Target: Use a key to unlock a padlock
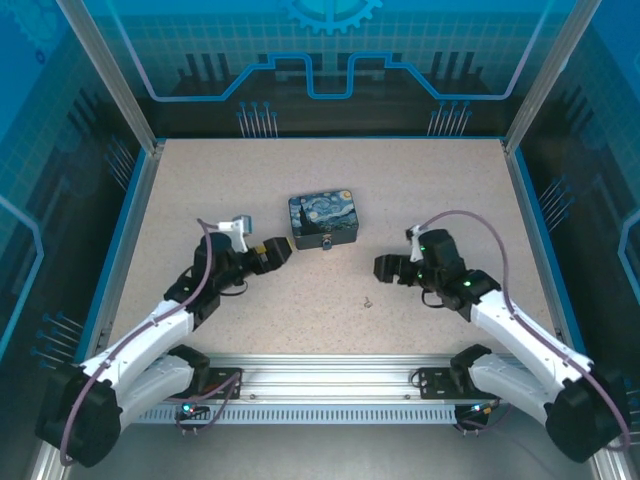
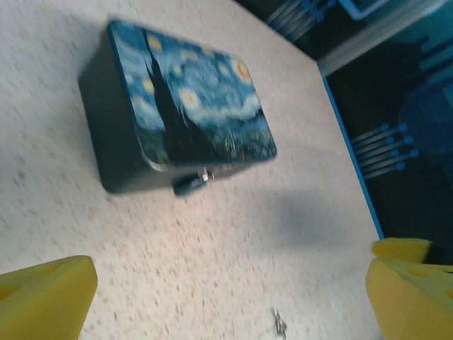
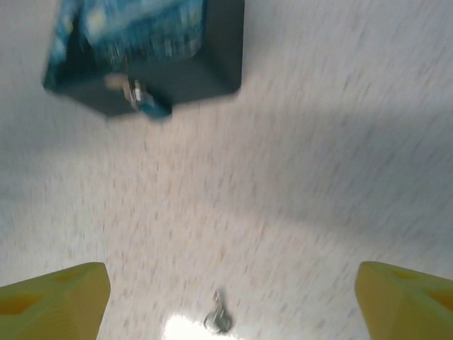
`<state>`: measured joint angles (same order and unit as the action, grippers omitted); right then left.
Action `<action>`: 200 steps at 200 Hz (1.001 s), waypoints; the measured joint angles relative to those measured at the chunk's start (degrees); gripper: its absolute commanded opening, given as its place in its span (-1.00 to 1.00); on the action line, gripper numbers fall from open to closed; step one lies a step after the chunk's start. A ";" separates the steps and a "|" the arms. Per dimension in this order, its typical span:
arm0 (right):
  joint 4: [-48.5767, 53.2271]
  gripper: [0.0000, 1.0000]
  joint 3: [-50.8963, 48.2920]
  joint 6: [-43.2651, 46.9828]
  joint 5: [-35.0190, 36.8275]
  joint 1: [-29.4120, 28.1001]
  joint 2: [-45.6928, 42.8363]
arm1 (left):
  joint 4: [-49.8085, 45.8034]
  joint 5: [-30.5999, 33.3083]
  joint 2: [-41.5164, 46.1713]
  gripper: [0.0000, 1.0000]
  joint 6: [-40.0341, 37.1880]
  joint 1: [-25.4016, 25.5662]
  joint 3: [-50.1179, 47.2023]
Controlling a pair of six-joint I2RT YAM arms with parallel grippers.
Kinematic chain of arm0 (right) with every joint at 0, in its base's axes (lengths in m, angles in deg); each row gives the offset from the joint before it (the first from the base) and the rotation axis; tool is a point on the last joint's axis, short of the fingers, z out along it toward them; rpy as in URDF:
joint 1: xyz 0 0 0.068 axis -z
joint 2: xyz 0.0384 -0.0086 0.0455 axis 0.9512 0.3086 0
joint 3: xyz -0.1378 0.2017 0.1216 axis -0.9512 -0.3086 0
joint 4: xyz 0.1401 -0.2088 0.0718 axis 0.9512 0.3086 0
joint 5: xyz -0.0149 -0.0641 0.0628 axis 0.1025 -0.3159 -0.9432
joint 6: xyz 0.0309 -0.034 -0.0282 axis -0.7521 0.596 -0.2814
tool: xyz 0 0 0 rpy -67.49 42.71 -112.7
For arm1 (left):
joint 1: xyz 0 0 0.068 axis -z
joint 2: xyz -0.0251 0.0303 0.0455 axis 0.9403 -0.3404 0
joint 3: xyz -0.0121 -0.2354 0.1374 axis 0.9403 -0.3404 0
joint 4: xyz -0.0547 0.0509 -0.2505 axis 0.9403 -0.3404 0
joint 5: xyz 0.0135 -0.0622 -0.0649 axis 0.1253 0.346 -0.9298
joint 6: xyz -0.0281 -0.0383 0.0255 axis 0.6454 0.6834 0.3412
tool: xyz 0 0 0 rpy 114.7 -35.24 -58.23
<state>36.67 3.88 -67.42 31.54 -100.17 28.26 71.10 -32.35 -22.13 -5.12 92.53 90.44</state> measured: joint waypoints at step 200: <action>3.34 -0.22 4.00 -11.21 1.36 -11.96 24.41 | 4.02 0.26 2.93 0.98 6.56 1.79 -3.54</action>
<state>40.01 7.88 -78.63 32.90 -112.12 52.67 75.12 -32.09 -19.20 1.44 94.32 86.89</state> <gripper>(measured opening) 0.408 0.989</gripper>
